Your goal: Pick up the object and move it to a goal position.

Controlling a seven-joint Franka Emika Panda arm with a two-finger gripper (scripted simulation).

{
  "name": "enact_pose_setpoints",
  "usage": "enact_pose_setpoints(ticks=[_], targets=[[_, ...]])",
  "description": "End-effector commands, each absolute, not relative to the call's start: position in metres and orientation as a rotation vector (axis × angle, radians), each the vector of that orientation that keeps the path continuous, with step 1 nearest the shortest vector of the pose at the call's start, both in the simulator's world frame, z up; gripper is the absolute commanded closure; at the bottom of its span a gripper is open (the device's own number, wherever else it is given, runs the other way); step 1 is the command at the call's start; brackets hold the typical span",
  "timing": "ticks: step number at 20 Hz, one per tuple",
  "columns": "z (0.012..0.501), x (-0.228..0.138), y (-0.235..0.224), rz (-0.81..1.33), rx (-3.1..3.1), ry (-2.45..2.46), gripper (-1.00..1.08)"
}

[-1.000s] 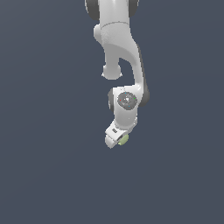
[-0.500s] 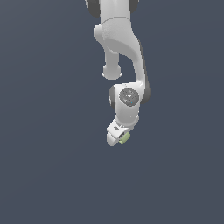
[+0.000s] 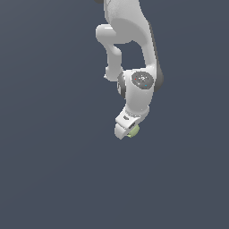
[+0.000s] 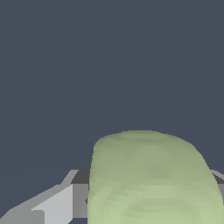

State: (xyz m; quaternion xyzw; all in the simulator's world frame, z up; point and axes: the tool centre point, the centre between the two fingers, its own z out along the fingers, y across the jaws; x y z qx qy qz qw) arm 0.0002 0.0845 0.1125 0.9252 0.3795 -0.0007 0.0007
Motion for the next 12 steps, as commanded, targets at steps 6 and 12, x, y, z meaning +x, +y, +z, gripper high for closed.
enact_pose_setpoints(ticks=[6, 12], targets=[[0.188, -0.027, 0.118, -0.001, 2.903, 1.193, 1.08], [0.254, -0.05, 0.148, -0.002, 2.902, 1.194, 1.08]])
